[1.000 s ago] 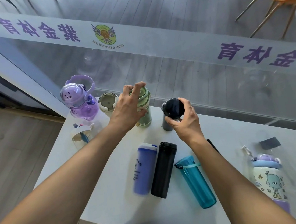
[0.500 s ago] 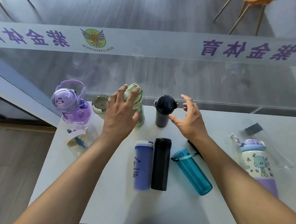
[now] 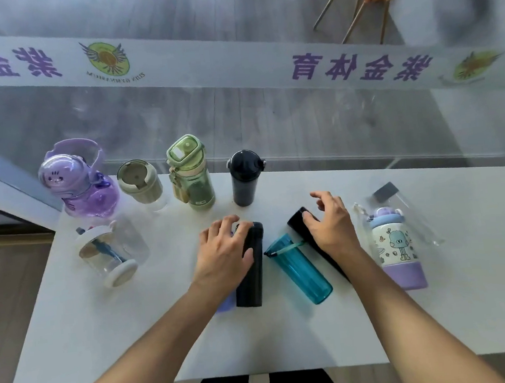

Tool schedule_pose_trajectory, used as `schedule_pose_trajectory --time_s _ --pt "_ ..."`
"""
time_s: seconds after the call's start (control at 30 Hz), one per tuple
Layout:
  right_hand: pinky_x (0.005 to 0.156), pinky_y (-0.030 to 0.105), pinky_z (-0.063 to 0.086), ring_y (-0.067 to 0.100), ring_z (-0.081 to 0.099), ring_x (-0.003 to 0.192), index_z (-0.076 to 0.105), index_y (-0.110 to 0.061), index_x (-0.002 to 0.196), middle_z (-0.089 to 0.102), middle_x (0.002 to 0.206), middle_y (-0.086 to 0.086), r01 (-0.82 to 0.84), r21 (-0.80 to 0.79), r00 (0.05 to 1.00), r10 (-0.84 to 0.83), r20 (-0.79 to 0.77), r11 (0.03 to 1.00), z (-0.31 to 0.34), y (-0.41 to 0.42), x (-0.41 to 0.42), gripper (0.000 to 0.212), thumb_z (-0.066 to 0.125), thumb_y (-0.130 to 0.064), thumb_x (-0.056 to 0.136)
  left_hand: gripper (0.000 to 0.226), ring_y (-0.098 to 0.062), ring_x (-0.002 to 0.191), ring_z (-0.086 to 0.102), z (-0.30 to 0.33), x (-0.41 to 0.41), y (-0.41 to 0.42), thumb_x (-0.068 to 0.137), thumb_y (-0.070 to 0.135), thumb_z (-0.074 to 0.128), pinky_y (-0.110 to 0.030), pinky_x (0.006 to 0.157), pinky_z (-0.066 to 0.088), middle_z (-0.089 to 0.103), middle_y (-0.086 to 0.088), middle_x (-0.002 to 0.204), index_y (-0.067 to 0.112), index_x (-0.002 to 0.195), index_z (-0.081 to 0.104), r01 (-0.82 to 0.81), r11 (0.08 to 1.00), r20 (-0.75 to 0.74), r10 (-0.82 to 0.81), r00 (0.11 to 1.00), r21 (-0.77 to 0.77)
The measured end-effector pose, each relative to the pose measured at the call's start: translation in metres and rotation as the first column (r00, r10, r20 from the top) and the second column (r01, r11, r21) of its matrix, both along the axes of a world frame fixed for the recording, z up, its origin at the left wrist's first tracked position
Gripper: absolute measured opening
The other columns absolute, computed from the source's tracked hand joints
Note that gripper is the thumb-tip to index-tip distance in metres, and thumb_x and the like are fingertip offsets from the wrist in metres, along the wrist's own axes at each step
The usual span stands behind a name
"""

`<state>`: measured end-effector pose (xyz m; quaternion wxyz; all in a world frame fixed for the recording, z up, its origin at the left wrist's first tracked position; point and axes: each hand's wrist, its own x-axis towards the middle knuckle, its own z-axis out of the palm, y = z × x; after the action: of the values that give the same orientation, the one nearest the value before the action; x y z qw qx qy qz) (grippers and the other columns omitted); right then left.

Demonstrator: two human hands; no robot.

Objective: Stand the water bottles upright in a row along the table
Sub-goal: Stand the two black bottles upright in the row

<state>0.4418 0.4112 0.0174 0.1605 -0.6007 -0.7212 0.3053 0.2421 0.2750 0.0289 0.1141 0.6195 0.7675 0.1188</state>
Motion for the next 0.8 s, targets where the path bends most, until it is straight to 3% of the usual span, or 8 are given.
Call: schedule_pose_trajectory --time_s 0.17,0.37,0.53,0.67,0.8 --pt "0.101 0.034 0.046 0.023 0.056 0.119 0.052 -0.022 0.135 0.054 0.131 0.007 -0.029 -0.111 0.995 0.04 0.095 0.993 -0.019 0.004 0.025 0.047 0.066 -0.029 0.091 0.057 -0.03 0.137 0.03 -0.025 0.036 -0.008 0.089 0.038 0.054 -0.046 0.11 0.026 0.035 -0.005 0.15 0.031 0.143 0.036 0.06 0.976 0.021 -0.056 0.998 -0.21" --pt "0.104 0.041 0.045 0.026 0.055 0.121 0.051 -0.022 0.136 0.055 0.131 0.008 -0.101 -0.174 0.976 0.132 0.175 0.979 -0.039 0.023 0.037 0.049 0.063 -0.037 0.09 0.064 -0.034 0.144 0.019 -0.048 0.054 -0.008 0.09 0.034 0.056 -0.051 0.116 0.019 0.026 -0.009 0.157 0.033 0.147 0.029 -0.01 0.943 -0.023 0.003 1.0 -0.333" --pt "0.103 0.041 0.044 0.031 0.052 0.124 0.041 -0.023 0.143 0.052 0.137 0.009 -0.138 -0.251 0.909 0.223 0.351 0.958 -0.05 0.041 0.022 0.071 0.067 -0.053 0.084 0.088 -0.039 0.148 -0.002 -0.059 0.057 -0.01 0.083 0.045 0.065 -0.061 0.116 -0.001 0.003 -0.009 0.164 0.042 0.151 0.01 -0.119 0.902 -0.079 0.095 0.992 -0.416" --pt "0.102 0.041 0.042 0.031 0.052 0.123 0.041 -0.024 0.139 0.053 0.132 0.008 -0.177 -0.348 0.853 0.32 0.412 0.921 -0.065 0.051 0.009 0.073 0.07 -0.054 0.08 0.091 -0.038 0.149 -0.003 -0.06 0.058 -0.012 0.084 0.044 0.065 -0.063 0.116 -0.005 0.001 -0.008 0.164 0.042 0.152 0.005 -0.141 0.884 -0.133 0.091 0.987 -0.446" --pt "0.096 0.04 0.045 0.031 0.057 0.114 0.047 -0.02 0.129 0.058 0.122 0.008 -0.188 -0.346 0.867 0.321 0.382 0.919 -0.074 0.055 0.007 0.066 0.073 -0.048 0.075 0.089 -0.037 0.149 -0.002 -0.06 0.06 -0.01 0.084 0.039 0.065 -0.063 0.116 -0.005 0.002 -0.008 0.164 0.04 0.152 0.007 -0.161 0.881 -0.143 0.107 0.984 -0.444"
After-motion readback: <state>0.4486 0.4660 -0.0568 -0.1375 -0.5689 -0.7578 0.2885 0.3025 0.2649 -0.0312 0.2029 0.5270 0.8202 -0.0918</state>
